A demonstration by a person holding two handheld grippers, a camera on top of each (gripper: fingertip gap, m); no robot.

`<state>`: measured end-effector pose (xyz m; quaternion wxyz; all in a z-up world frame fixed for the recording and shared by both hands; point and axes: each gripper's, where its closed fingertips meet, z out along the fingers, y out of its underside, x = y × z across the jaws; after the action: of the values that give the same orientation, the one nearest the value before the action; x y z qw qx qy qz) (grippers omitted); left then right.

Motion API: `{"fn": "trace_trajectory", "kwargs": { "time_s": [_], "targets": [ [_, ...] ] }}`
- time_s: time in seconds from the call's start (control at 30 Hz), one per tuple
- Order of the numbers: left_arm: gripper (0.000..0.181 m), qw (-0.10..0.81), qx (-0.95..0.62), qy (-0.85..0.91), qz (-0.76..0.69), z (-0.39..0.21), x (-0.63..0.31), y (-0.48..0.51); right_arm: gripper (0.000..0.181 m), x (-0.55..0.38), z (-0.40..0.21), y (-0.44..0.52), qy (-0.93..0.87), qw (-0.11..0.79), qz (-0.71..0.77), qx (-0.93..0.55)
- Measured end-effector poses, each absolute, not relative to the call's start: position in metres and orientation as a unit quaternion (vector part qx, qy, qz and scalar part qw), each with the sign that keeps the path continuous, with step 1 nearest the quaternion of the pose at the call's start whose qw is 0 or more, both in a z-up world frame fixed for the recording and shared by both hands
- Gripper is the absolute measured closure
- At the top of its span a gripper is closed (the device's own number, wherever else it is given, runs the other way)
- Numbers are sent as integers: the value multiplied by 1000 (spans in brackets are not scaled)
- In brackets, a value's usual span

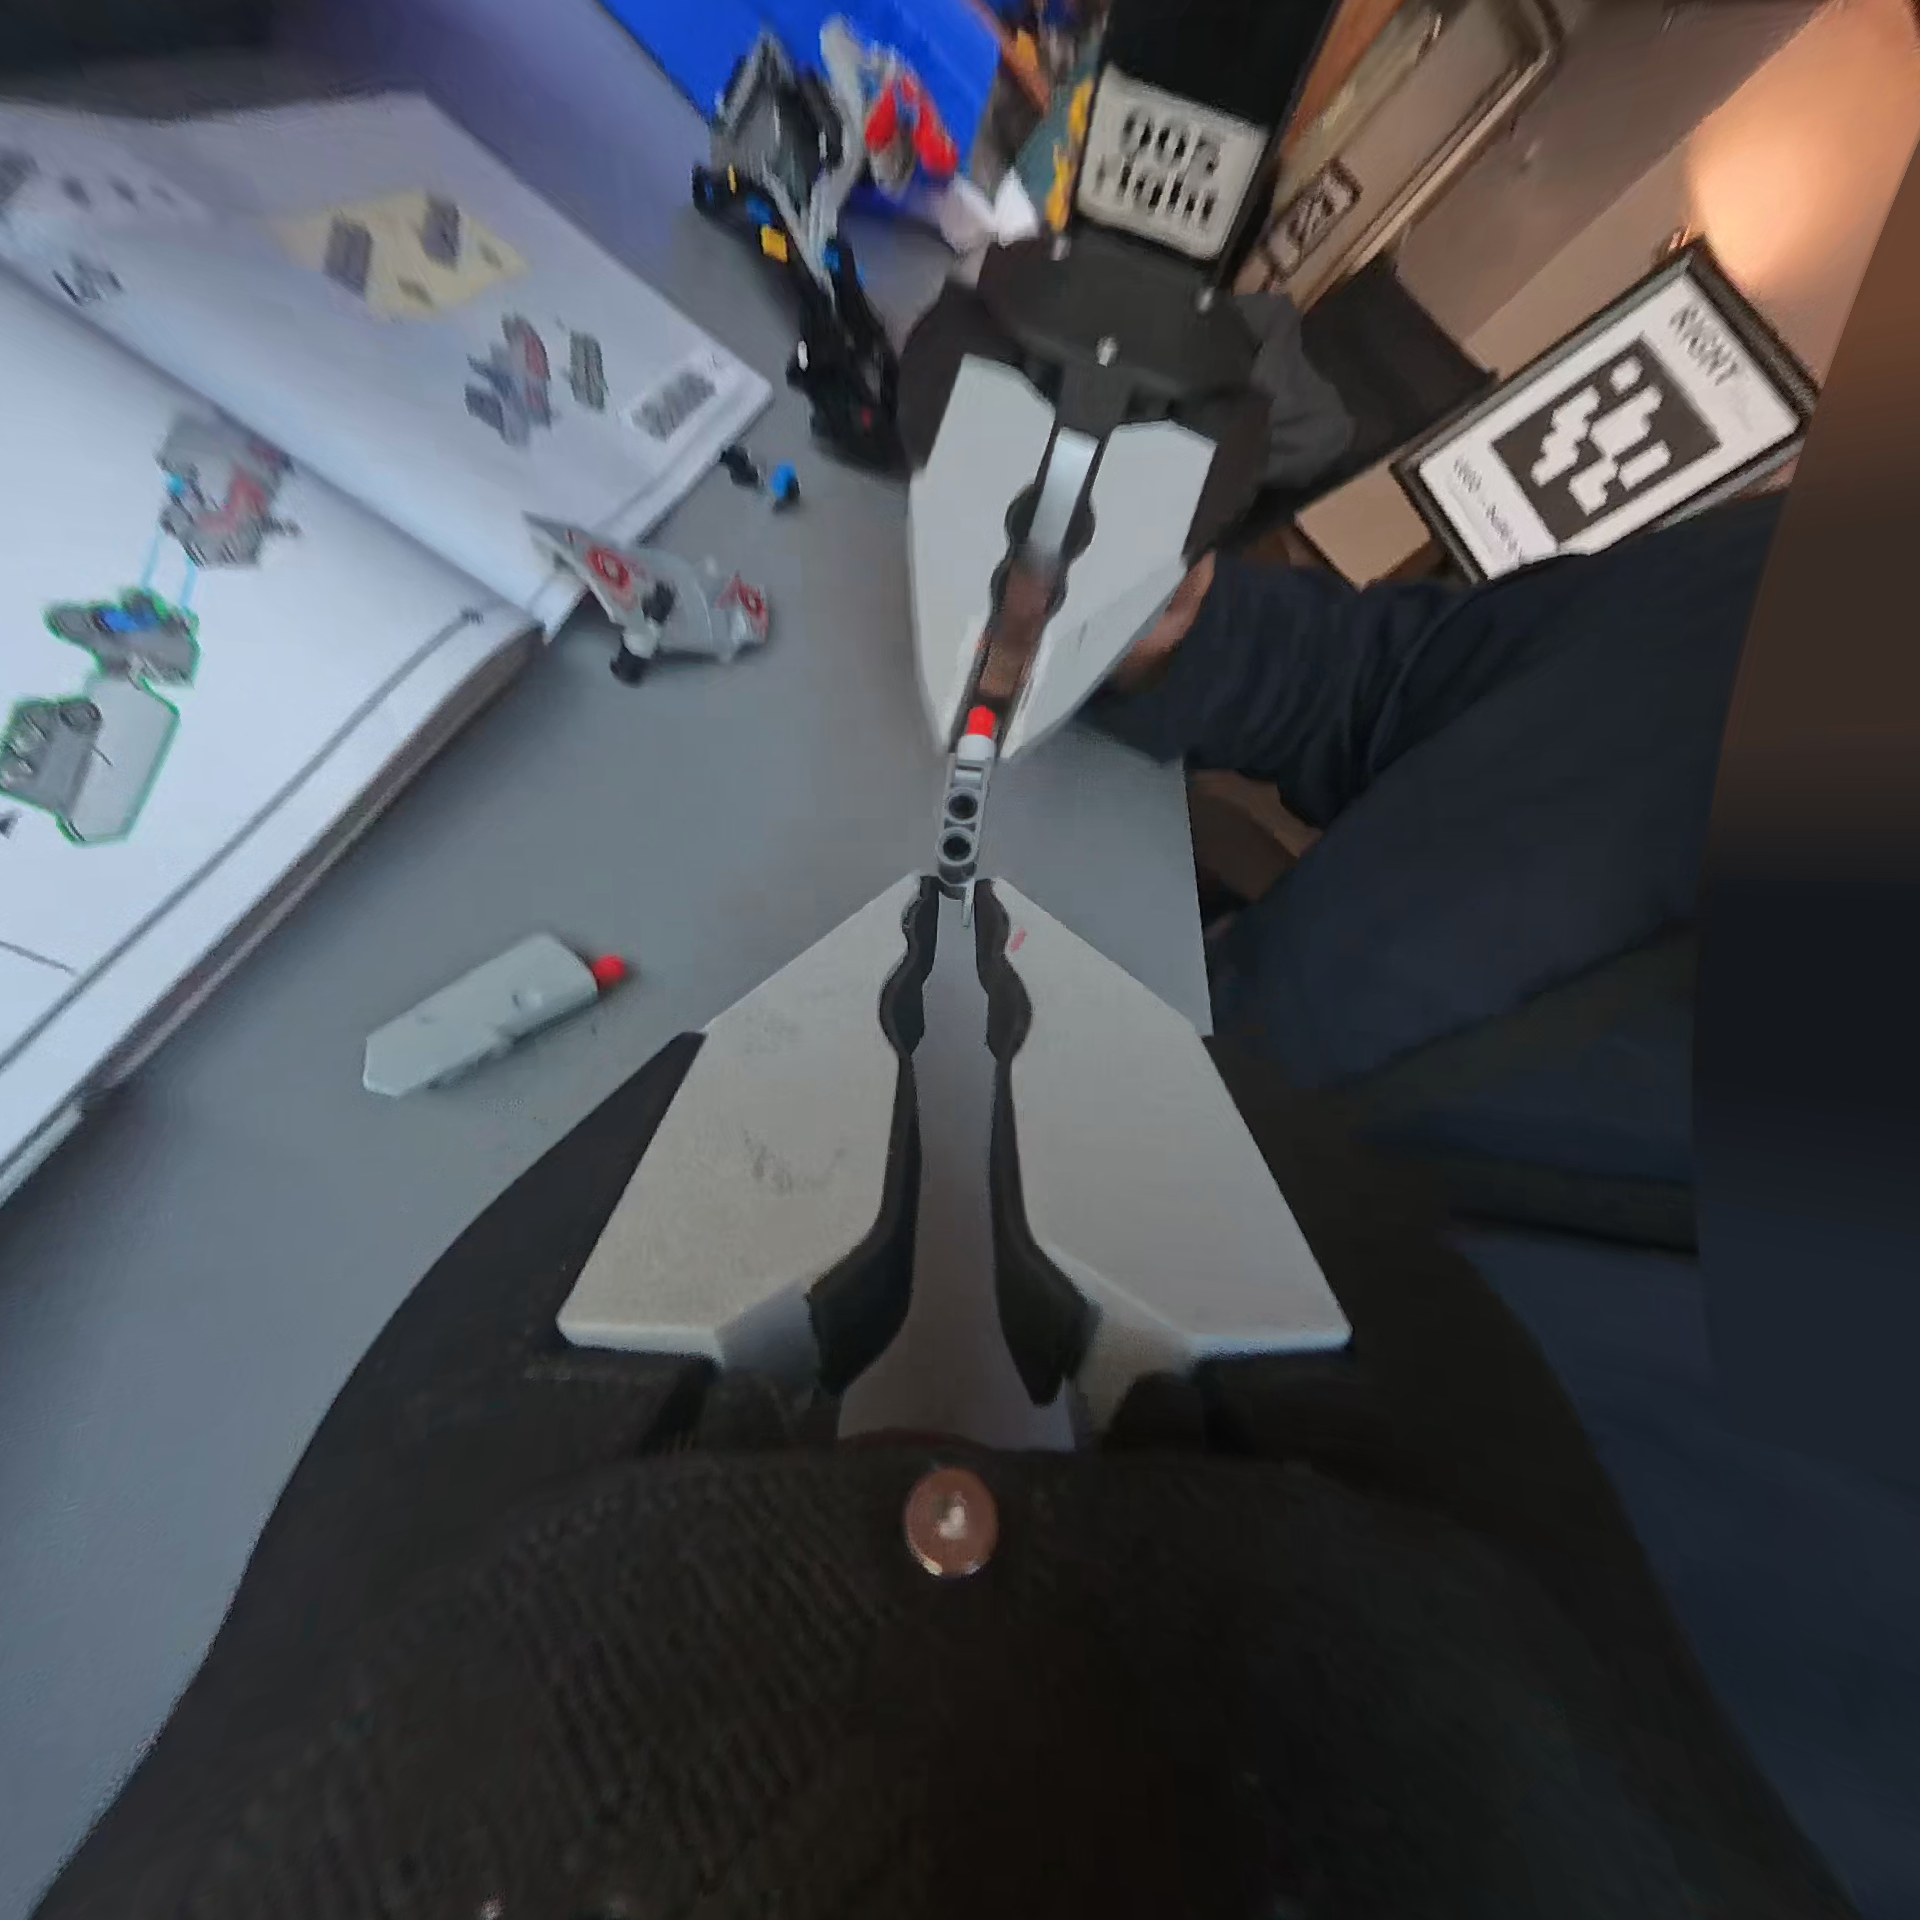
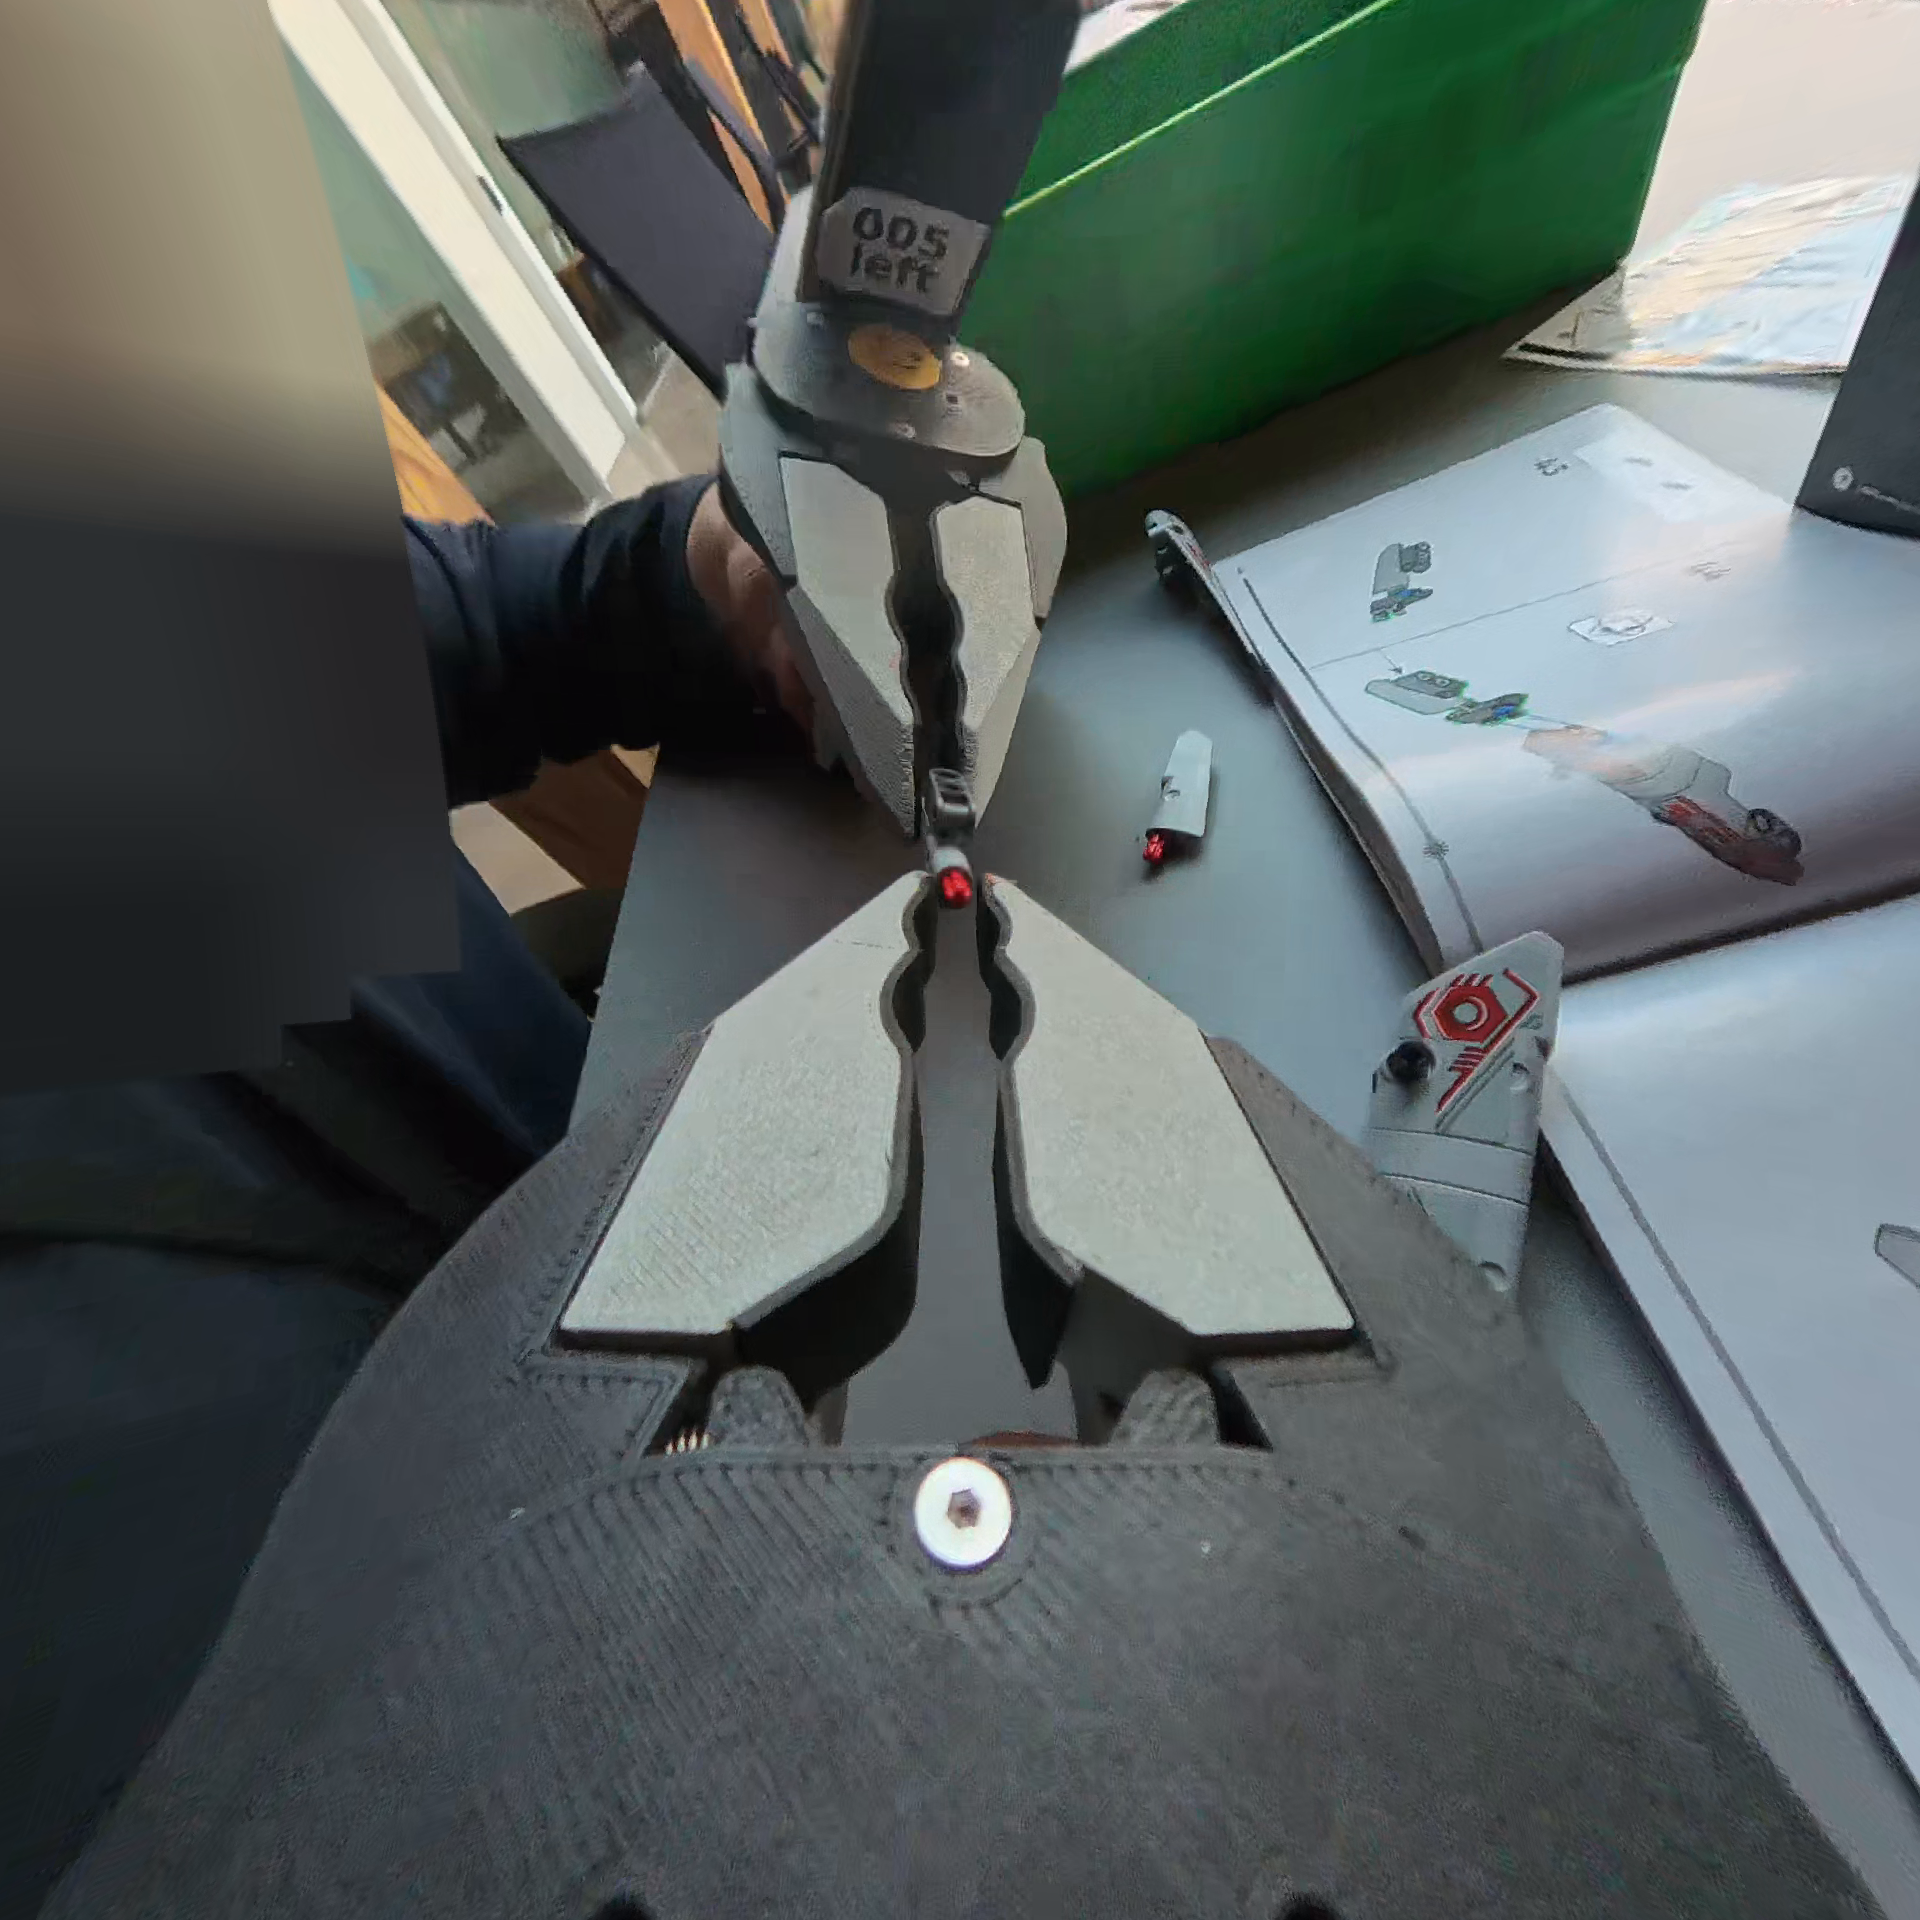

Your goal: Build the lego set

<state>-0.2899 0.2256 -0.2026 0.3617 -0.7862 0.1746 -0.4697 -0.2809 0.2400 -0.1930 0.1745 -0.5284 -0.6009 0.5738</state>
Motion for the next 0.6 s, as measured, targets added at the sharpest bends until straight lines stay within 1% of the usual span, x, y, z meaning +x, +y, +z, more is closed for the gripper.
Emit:
{"fn": "trace_trajectory", "kwargs": {
  "time_s": [0.03,0.1,0.17,0.3,0.4,0.6],
  "targets": [
    [178,345,-797,176,-464,-208,-292,222,174,-279,-192,239,-612,187,568,-518],
    [178,340,-813,171,-440,-215,-300,222,169,-278,-191,241,-621,211,558,-509],
    [178,312,-830,191,-421,-226,-300,215,164,-278,-192,245,-622,219,550,-512],
    [178,260,-859,231,-377,-247,-297,200,163,-280,-197,244,-637,217,535,-511],
    [178,264,-861,245,-360,-249,-299,201,164,-282,-206,243,-666,237,492,-508],
    [176,280,-868,200,-358,-248,-319,211,166,-284,-221,256,-713,315,388,-492]
  ]
}}
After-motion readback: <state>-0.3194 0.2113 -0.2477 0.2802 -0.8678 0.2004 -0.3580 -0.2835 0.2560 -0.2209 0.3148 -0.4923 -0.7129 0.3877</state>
